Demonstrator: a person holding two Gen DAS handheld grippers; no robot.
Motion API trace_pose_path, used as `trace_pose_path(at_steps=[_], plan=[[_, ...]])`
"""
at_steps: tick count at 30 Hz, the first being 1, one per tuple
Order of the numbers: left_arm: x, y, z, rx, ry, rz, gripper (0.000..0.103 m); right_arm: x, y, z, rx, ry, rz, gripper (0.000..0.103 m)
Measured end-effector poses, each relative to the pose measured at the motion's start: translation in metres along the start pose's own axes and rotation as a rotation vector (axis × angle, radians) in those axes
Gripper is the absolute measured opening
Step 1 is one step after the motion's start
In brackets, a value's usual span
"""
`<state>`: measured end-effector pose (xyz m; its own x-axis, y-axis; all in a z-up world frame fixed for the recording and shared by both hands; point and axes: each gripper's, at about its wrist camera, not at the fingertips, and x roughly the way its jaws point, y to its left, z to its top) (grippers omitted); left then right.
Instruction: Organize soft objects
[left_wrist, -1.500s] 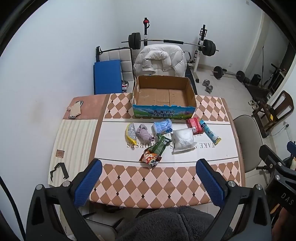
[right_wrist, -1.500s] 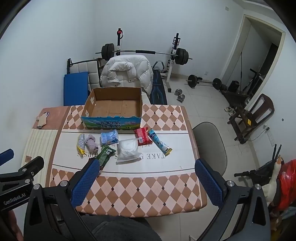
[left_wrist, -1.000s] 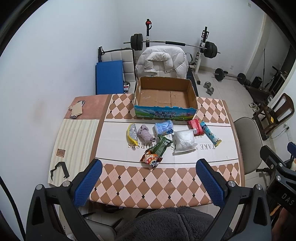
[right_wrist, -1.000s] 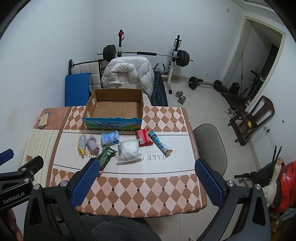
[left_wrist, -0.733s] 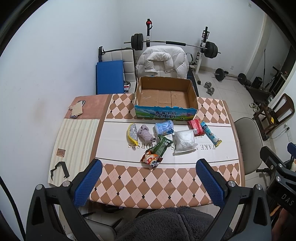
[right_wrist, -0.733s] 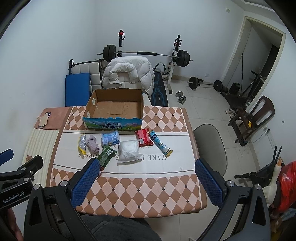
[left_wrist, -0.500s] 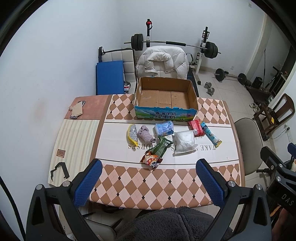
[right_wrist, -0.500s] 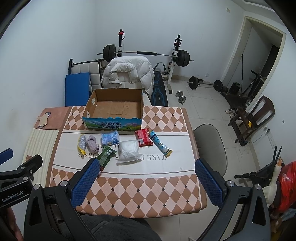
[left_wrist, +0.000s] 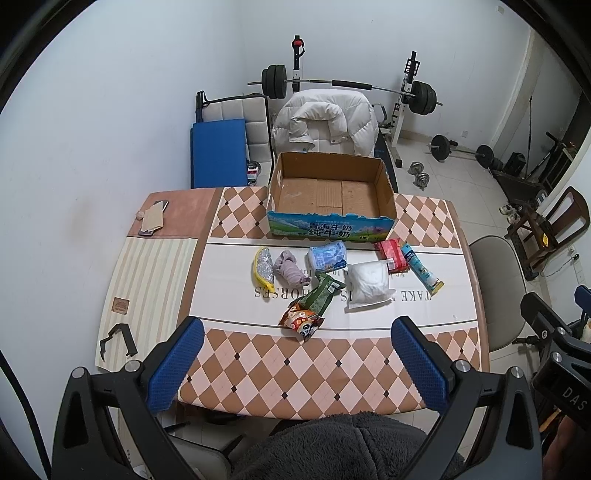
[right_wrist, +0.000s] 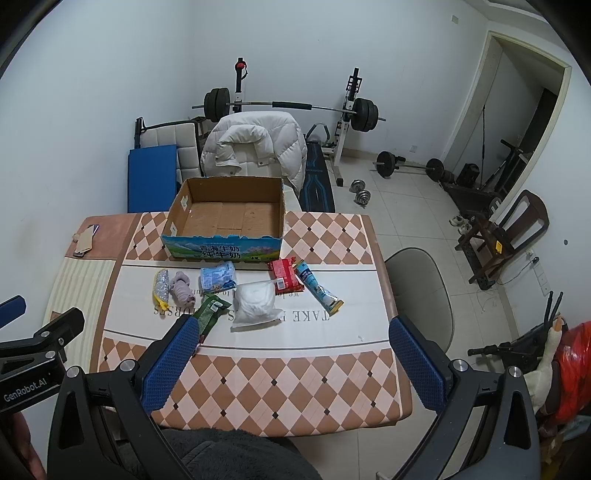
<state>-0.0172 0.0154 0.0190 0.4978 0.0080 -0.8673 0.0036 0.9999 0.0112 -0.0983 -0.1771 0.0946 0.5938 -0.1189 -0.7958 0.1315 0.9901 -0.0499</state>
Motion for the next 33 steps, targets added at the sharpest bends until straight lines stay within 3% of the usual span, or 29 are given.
trace_pose_path(at_steps=[6, 8, 12, 14, 17, 22, 27, 31, 33], plan=[[0.005, 0.002, 0.003, 0.021, -0.008, 0.003, 0.103, 0.013, -0.002, 0.003, 0.025, 0.017, 0.034, 0.103], [0.016, 0.007, 0.010, 0.034, -0.014, 0.036, 0.103, 0.047, -0.007, 0.009, 0.036, 0.059, 0.053, 0.103], [0.078, 0.028, 0.035, 0.026, 0.022, 0.132, 0.103, 0.104, -0.009, 0.015, 0.048, 0.140, 0.068, 0.103], [0.123, 0.033, 0.042, 0.040, 0.081, 0.147, 0.103, 0.150, -0.011, 0.018, 0.062, 0.178, 0.069, 0.103], [0.192, 0.023, 0.044, 0.117, 0.174, 0.121, 0.103, 0.228, -0.013, 0.025, 0.017, 0.214, 0.000, 0.103], [0.304, -0.019, 0.030, 0.313, 0.394, 0.022, 0.096, 0.376, 0.014, -0.004, -0.024, 0.497, 0.041, 0.103], [0.404, -0.058, 0.007, 0.457, 0.579, -0.035, 0.096, 0.451, 0.023, -0.021, -0.008, 0.611, 0.057, 0.103], [0.451, -0.066, -0.007, 0.409, 0.691, -0.052, 0.045, 0.474, 0.013, -0.027, 0.013, 0.668, 0.057, 0.103], [0.453, -0.053, -0.002, 0.266, 0.711, -0.077, 0.042, 0.486, 0.014, -0.026, 0.012, 0.689, 0.058, 0.103]])
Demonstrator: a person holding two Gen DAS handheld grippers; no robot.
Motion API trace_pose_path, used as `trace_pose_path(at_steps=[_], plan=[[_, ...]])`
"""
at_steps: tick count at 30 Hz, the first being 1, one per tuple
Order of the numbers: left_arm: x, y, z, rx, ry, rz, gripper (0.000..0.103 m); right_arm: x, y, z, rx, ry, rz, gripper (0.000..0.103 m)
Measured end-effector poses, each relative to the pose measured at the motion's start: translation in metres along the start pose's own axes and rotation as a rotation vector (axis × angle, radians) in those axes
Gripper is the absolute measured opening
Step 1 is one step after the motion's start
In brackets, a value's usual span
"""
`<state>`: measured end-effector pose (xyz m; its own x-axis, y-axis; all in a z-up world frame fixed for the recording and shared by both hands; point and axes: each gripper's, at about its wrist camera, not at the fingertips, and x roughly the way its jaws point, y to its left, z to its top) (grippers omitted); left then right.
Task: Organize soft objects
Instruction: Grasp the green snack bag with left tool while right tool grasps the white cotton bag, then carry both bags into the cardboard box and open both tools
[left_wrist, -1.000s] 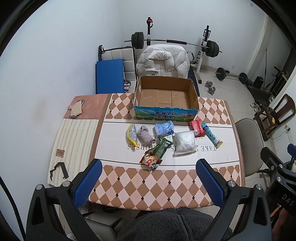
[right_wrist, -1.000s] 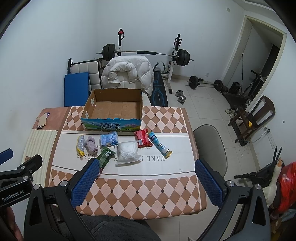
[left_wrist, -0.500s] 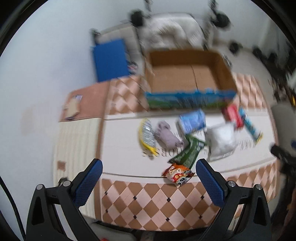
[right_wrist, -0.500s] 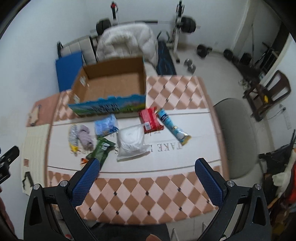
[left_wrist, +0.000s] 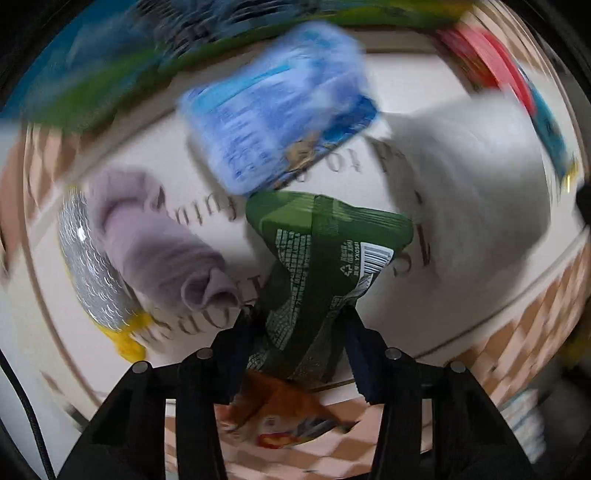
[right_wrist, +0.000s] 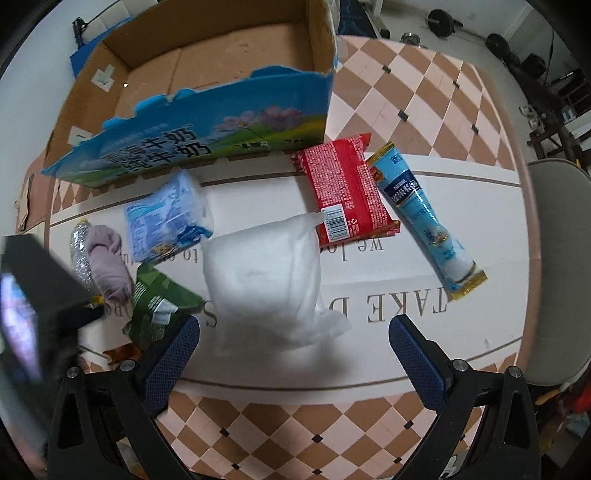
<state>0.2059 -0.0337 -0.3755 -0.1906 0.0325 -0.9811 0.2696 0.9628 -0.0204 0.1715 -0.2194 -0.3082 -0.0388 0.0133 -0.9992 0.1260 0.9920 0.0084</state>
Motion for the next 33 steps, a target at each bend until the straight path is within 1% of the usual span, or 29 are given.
trace_pose_path(at_steps=[1, 2, 3, 6, 7, 9, 12, 13, 14, 15, 16, 18, 19, 20, 21, 23, 25, 27, 29, 30, 31, 33], plan=[[-0.002, 0.006, -0.001, -0.050, -0.002, -0.027, 0.038, 0.005, 0.000, 0.005, -0.004, 0.017, 0.006, 0.103], [-0.005, 0.018, -0.005, -0.127, 0.001, -0.072, 0.037, 0.010, 0.001, 0.007, -0.009, 0.035, 0.007, 0.103], [-0.005, 0.026, -0.008, -0.184, 0.008, -0.098, 0.037, 0.016, 0.003, 0.009, -0.017, 0.048, 0.005, 0.103], [-0.003, 0.040, -0.014, -0.273, 0.018, -0.146, 0.042, 0.031, 0.014, 0.018, -0.049, 0.087, 0.010, 0.103], [-0.001, 0.042, -0.015, -0.281, 0.023, -0.150, 0.045, 0.039, 0.020, 0.021, -0.065, 0.113, 0.012, 0.103], [-0.001, 0.039, -0.016, -0.272, 0.025, -0.138, 0.045, 0.052, 0.029, 0.025, -0.082, 0.150, 0.006, 0.103], [-0.007, 0.034, -0.018, -0.258, 0.010, -0.107, 0.040, 0.069, 0.040, 0.028, -0.103, 0.190, -0.024, 0.102], [-0.012, 0.032, -0.018, -0.258, 0.002, -0.099, 0.036, 0.074, 0.041, 0.028, -0.108, 0.202, -0.036, 0.088], [-0.015, 0.029, -0.020, -0.267, -0.010, -0.092, 0.032, 0.076, 0.041, 0.026, -0.108, 0.207, -0.049, 0.083], [-0.019, 0.026, -0.025, -0.279, -0.022, -0.088, 0.030, 0.072, 0.040, 0.025, -0.107, 0.187, -0.047, 0.081], [-0.025, 0.025, -0.030, -0.293, -0.033, -0.081, 0.028, 0.067, 0.040, 0.023, -0.114, 0.171, -0.044, 0.075], [-0.043, 0.024, -0.040, -0.312, -0.053, -0.076, 0.026, 0.055, 0.044, 0.017, -0.126, 0.153, -0.031, 0.068], [-0.056, 0.022, -0.046, -0.322, -0.071, -0.079, 0.025, 0.048, 0.042, 0.013, -0.127, 0.154, -0.014, 0.066], [-0.072, 0.021, -0.052, -0.330, -0.088, -0.084, 0.024, 0.042, 0.040, 0.010, -0.127, 0.155, 0.003, 0.066], [-0.086, 0.020, -0.057, -0.337, -0.105, -0.093, 0.024, 0.035, 0.028, 0.011, -0.128, 0.157, 0.001, 0.065], [-0.124, 0.017, -0.068, -0.355, -0.153, -0.122, 0.024, 0.012, 0.025, 0.004, -0.145, 0.135, 0.043, 0.065], [-0.160, 0.017, -0.072, -0.365, -0.202, -0.152, 0.024, -0.023, 0.018, 0.000, -0.157, 0.103, 0.096, 0.065], [-0.209, 0.018, -0.075, -0.361, -0.280, -0.172, 0.024, -0.057, 0.012, 0.000, -0.164, 0.064, 0.153, 0.065], [-0.230, 0.014, -0.052, -0.348, -0.345, -0.190, 0.024, -0.098, 0.007, 0.005, -0.168, 0.007, 0.202, 0.065], [-0.237, 0.024, -0.035, -0.343, -0.359, -0.201, 0.024, -0.115, 0.007, 0.006, -0.169, -0.019, 0.225, 0.065], [-0.252, 0.027, -0.024, -0.335, -0.375, -0.222, 0.024, -0.138, 0.005, 0.011, -0.169, -0.053, 0.255, 0.065], [-0.268, 0.033, -0.001, -0.324, -0.395, -0.233, 0.024, -0.163, 0.004, 0.023, -0.169, -0.095, 0.295, 0.065]])
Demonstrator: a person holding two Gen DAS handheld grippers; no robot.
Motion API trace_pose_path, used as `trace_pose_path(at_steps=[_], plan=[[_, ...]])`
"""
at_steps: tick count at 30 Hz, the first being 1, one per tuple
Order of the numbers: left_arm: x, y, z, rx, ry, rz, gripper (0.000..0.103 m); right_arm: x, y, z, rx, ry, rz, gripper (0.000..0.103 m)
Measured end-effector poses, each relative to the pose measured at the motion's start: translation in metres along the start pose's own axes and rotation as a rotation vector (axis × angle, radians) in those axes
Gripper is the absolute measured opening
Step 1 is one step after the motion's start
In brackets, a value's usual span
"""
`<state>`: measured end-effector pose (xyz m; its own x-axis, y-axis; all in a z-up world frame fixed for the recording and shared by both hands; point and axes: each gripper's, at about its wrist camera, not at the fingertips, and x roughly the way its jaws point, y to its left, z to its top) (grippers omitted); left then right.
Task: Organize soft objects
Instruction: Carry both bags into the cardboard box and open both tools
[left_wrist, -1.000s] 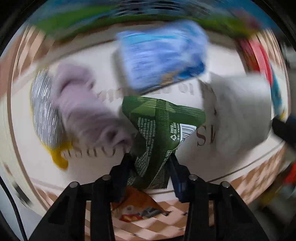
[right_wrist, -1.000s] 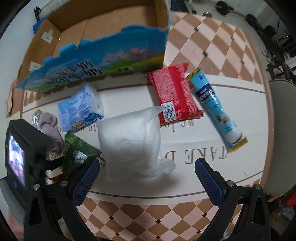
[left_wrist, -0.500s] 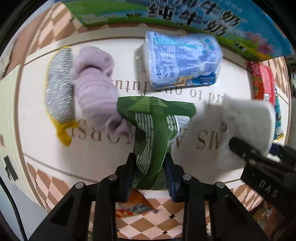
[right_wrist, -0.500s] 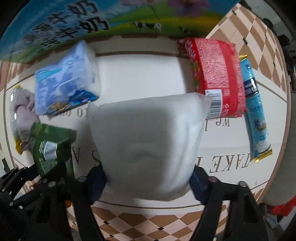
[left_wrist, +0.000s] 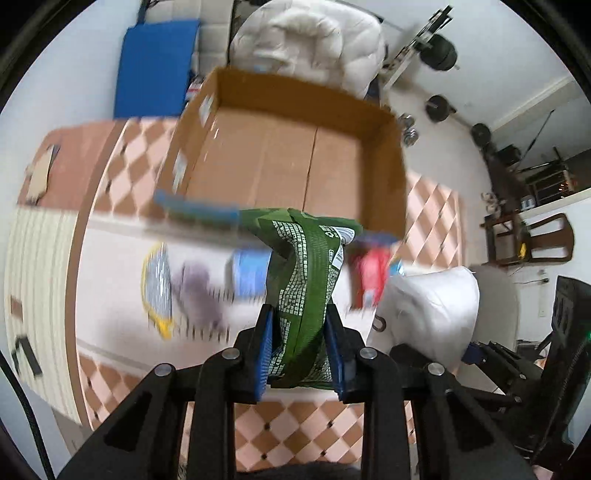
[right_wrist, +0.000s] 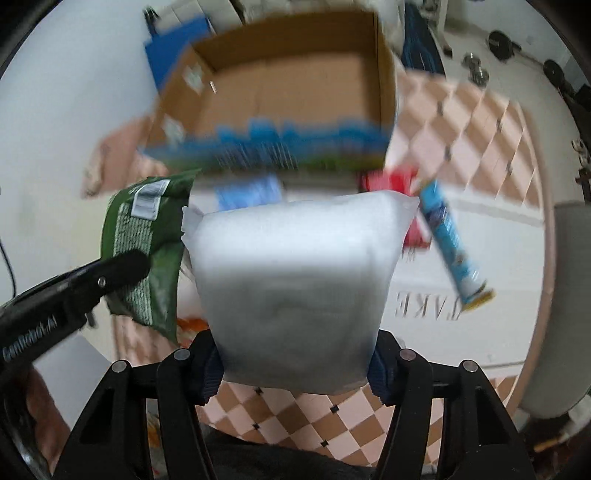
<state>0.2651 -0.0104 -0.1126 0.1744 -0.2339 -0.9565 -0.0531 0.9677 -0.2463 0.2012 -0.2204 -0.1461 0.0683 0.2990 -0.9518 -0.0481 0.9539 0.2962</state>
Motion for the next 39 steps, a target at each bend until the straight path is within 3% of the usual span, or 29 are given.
trace_pose_path(at_steps=[3, 6, 8, 12, 18, 25, 27, 28, 29, 30, 31, 34, 39], plan=[[0.002, -0.005, 0.052, 0.016, -0.026, 0.021, 0.022, -0.019, 0.018, 0.035, -0.014, -0.065, 0.018, 0.065], [0.024, 0.003, 0.109, 0.002, 0.000, 0.002, 0.022, -0.014, 0.026, 0.087, -0.012, -0.105, -0.034, 0.065], [0.052, 0.010, 0.149, -0.004, 0.039, -0.007, 0.022, 0.007, 0.018, 0.126, 0.019, -0.098, -0.061, 0.065], [0.112, 0.018, 0.196, 0.008, 0.109, 0.003, 0.022, 0.071, 0.016, 0.191, 0.057, -0.062, -0.108, 0.065], [0.185, 0.026, 0.221, 0.036, 0.229, 0.073, 0.022, 0.159, 0.014, 0.257, 0.068, 0.024, -0.154, 0.065], [0.225, 0.035, 0.229, 0.047, 0.320, 0.111, 0.023, 0.219, -0.005, 0.290, 0.067, 0.088, -0.215, 0.066], [0.222, 0.038, 0.228, 0.041, 0.326, 0.098, 0.031, 0.228, -0.010, 0.295, 0.073, 0.118, -0.223, 0.071], [0.218, 0.037, 0.229, 0.049, 0.316, 0.091, 0.047, 0.232, -0.015, 0.299, 0.074, 0.136, -0.225, 0.079], [0.210, 0.035, 0.229, 0.067, 0.292, 0.090, 0.072, 0.232, -0.016, 0.300, 0.073, 0.139, -0.220, 0.086], [0.203, 0.033, 0.229, 0.081, 0.268, 0.093, 0.084, 0.228, -0.016, 0.301, 0.075, 0.126, -0.210, 0.100], [0.196, 0.032, 0.228, 0.093, 0.251, 0.095, 0.093, 0.222, -0.016, 0.301, 0.077, 0.109, -0.204, 0.103], [0.169, 0.028, 0.219, 0.115, 0.216, 0.070, 0.095, 0.200, -0.015, 0.298, 0.077, 0.066, -0.196, 0.103], [0.112, 0.022, 0.186, 0.146, 0.099, 0.109, 0.100, 0.151, -0.004, 0.266, 0.014, -0.029, -0.231, 0.103]])
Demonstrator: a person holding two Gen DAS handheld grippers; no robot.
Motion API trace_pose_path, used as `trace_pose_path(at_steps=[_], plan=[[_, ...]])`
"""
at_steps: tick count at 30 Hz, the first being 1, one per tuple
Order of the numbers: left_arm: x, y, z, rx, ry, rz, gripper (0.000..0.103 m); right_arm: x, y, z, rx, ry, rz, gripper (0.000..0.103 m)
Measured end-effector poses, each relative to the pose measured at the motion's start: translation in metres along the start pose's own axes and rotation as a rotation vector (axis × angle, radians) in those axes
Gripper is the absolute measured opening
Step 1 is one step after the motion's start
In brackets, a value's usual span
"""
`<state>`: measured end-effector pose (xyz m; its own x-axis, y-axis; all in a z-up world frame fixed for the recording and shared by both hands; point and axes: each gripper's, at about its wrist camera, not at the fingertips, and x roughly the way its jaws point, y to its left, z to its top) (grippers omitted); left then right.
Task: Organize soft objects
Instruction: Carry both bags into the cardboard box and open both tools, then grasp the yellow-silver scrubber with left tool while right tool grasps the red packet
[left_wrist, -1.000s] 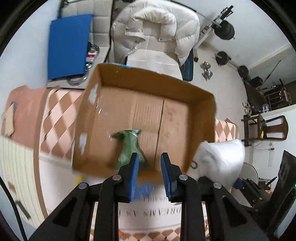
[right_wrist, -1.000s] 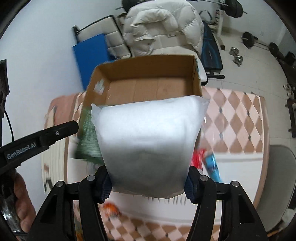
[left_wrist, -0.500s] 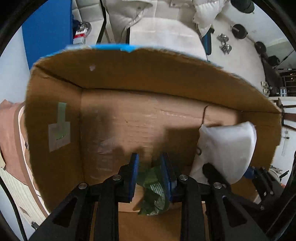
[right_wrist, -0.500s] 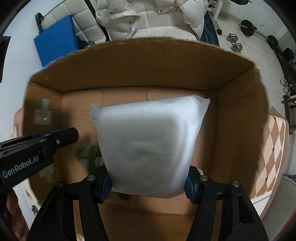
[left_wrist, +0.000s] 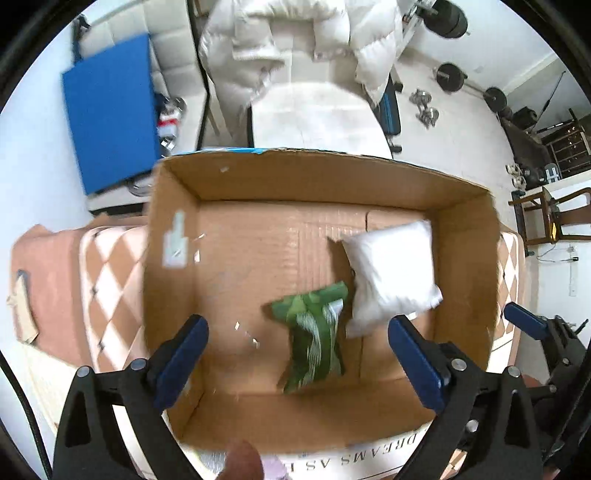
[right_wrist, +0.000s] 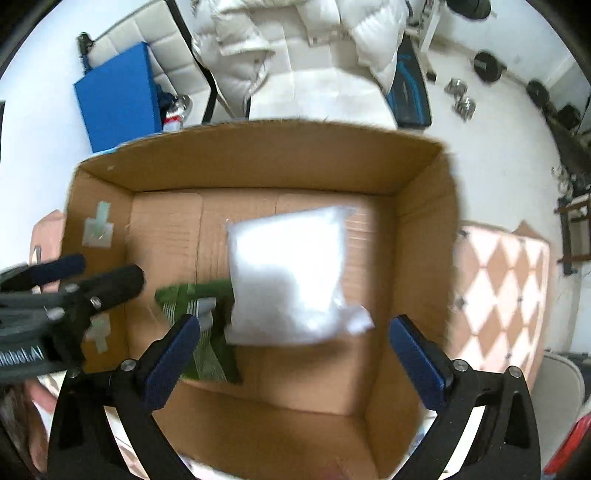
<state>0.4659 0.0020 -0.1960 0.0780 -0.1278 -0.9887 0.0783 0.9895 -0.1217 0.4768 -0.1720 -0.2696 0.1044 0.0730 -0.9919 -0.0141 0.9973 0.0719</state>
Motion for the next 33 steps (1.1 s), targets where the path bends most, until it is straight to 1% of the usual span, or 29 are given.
trace_pose_path(at_steps=[2, 3, 4, 6, 8, 10, 12, 13, 14, 16, 18, 21, 23, 26, 28, 30, 32, 33], plan=[[-0.018, 0.002, -0.023, -0.021, -0.028, 0.023, 0.100, -0.028, 0.004, -0.027, -0.024, -0.033, -0.012, 0.103], [-0.028, 0.007, -0.044, -0.043, -0.039, 0.034, 0.100, -0.039, 0.004, -0.044, -0.032, -0.051, -0.010, 0.103], [-0.031, 0.007, -0.053, -0.060, -0.041, 0.044, 0.100, -0.048, -0.003, -0.056, -0.037, -0.067, -0.006, 0.103], [-0.038, 0.014, -0.089, -0.102, -0.046, 0.084, 0.100, -0.059, -0.014, -0.084, -0.033, -0.066, -0.008, 0.103], [-0.033, 0.025, -0.124, -0.130, -0.035, 0.130, 0.100, -0.066, -0.025, -0.117, -0.026, -0.060, -0.017, 0.103], [-0.020, 0.039, -0.152, -0.164, -0.005, 0.146, 0.100, -0.073, -0.038, -0.154, -0.028, -0.052, -0.043, 0.103], [0.003, 0.058, -0.176, -0.210, 0.042, 0.160, 0.099, -0.069, -0.052, -0.174, -0.013, -0.036, -0.061, 0.103], [0.016, 0.068, -0.186, -0.241, 0.071, 0.165, 0.092, -0.064, -0.061, -0.186, 0.002, -0.015, -0.059, 0.103], [0.032, 0.079, -0.195, -0.275, 0.102, 0.168, 0.083, -0.059, -0.066, -0.194, 0.018, 0.012, -0.060, 0.103], [0.055, 0.090, -0.207, -0.305, 0.152, 0.159, 0.074, -0.043, -0.077, -0.205, 0.045, 0.052, -0.040, 0.103], [0.079, 0.097, -0.213, -0.310, 0.198, 0.148, 0.073, -0.023, -0.083, -0.212, 0.063, 0.075, -0.034, 0.103], [0.105, 0.103, -0.216, -0.306, 0.247, 0.143, 0.073, 0.005, -0.082, -0.214, 0.082, 0.112, -0.026, 0.099], [0.113, 0.108, -0.215, -0.316, 0.249, 0.147, 0.073, 0.022, -0.078, -0.212, 0.089, 0.138, -0.027, 0.097], [0.116, 0.115, -0.211, -0.329, 0.252, 0.135, 0.073, 0.043, -0.076, -0.209, 0.105, 0.172, -0.061, 0.094], [0.117, 0.119, -0.209, -0.329, 0.250, 0.143, 0.073, 0.054, -0.077, -0.208, 0.126, 0.183, -0.064, 0.082], [0.119, 0.125, -0.209, -0.328, 0.253, 0.163, 0.073, 0.061, -0.077, -0.208, 0.141, 0.197, -0.062, 0.076], [0.121, 0.127, -0.212, -0.328, 0.259, 0.165, 0.073, 0.066, -0.075, -0.209, 0.139, 0.206, -0.083, 0.074], [0.123, 0.129, -0.214, -0.327, 0.265, 0.164, 0.073, 0.067, -0.073, -0.210, 0.132, 0.207, -0.097, 0.071]])
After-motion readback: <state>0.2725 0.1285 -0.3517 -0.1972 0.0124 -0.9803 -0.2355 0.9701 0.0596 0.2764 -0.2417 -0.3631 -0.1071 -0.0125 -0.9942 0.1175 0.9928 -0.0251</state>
